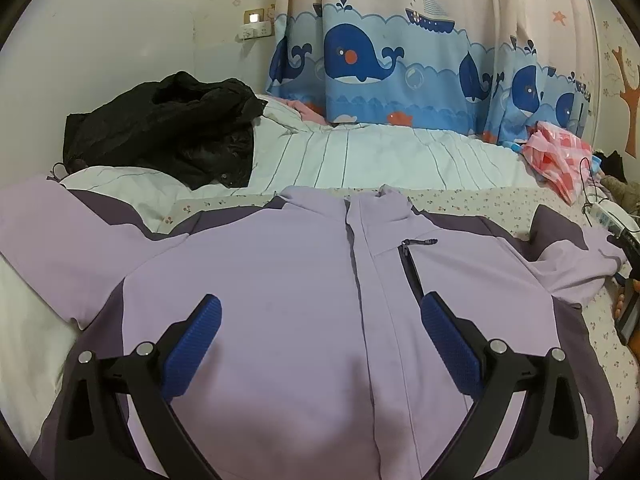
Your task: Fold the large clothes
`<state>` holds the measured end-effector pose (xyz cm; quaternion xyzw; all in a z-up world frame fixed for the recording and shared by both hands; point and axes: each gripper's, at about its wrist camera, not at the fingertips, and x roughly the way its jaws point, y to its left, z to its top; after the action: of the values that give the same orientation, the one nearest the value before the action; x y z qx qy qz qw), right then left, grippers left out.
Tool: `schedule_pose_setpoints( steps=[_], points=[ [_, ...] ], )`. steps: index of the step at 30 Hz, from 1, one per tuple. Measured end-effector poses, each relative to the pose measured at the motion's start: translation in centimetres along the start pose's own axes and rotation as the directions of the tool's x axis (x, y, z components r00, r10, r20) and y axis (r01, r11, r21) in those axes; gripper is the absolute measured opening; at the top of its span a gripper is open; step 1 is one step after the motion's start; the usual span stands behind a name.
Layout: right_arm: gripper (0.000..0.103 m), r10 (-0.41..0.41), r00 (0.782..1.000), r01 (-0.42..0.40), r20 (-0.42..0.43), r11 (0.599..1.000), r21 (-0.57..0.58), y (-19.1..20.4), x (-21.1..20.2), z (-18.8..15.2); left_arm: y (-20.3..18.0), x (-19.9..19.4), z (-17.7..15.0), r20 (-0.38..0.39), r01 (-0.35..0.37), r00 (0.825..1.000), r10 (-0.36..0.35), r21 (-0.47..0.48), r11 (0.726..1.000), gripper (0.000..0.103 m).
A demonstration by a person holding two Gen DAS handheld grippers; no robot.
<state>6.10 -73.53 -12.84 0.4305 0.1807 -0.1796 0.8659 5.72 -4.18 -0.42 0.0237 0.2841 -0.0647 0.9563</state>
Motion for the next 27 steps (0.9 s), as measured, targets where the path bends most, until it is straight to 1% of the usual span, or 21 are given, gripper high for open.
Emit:
schedule_pose_setpoints(
  steps=[6,11,15,16,17,18,19,20,21,22,24,27],
  points=[
    [0.096,-0.010,1.000,0.010,-0.005,1.000,-0.003,0.1,0.2,0.0,-0.1,0.0,-0.1,0.004,-0.004,1.000,0.004,0.007,1.000,0.096],
    [0.096,-0.097,0.993,0.097,-0.071,0.995,-0.015,0.7,1.6,0.7,-0.5,-0.2,-0.2,0.018,-0.014,1.000,0.013,0.030,0.999,0.096],
    [0.096,-0.118,0.987,0.116,-0.112,0.993,-0.030,0.9,2.0,0.8,-0.9,-0.3,-0.2,0.029,-0.019,0.999,0.017,0.054,0.998,0.096],
    [0.094,-0.120,0.986,0.117,-0.118,0.993,-0.032,1.0,2.1,0.9,-0.9,-0.3,-0.2,0.030,-0.019,0.999,0.017,0.057,0.998,0.096],
    [0.089,-0.118,0.986,0.116,-0.119,0.993,-0.027,0.9,2.0,0.9,-1.0,-0.3,-0.2,0.031,-0.018,0.999,0.016,0.059,0.998,0.096],
    [0.052,-0.111,0.985,0.111,-0.129,0.994,-0.012,0.7,2.1,1.1,-1.0,-0.3,-0.2,0.031,-0.018,0.999,0.016,0.060,0.998,0.096],
    [0.030,-0.090,0.984,0.094,-0.151,0.995,0.019,0.2,2.2,1.2,-1.0,-0.4,-0.2,0.031,-0.018,0.999,0.016,0.060,0.998,0.096],
    [0.024,-0.073,0.987,0.079,-0.146,0.996,0.036,0.1,2.1,1.3,-1.0,-0.3,-0.2,0.031,-0.017,0.999,0.016,0.058,0.998,0.096],
    [0.016,-0.065,0.988,0.070,-0.140,0.997,0.028,0.3,1.9,1.5,-1.0,-0.3,-0.2,0.030,-0.017,0.999,0.015,0.056,0.998,0.096],
    [0.012,-0.062,0.989,0.063,-0.134,0.998,0.008,0.9,1.7,1.6,-0.9,-0.3,-0.1,0.029,-0.016,0.999,0.015,0.055,0.998,0.096],
    [0.009,-0.030,0.993,0.029,-0.113,1.000,-0.010,2.1,1.0,2.1,-0.8,-0.3,-0.1,0.027,-0.014,1.000,0.013,0.049,0.999,0.096],
    [0.009,0.043,0.997,-0.043,-0.067,0.999,-0.009,4.1,-0.6,3.5,-0.6,-0.5,0.0,0.027,-0.007,1.000,0.006,0.033,0.999,0.096]
  ],
)
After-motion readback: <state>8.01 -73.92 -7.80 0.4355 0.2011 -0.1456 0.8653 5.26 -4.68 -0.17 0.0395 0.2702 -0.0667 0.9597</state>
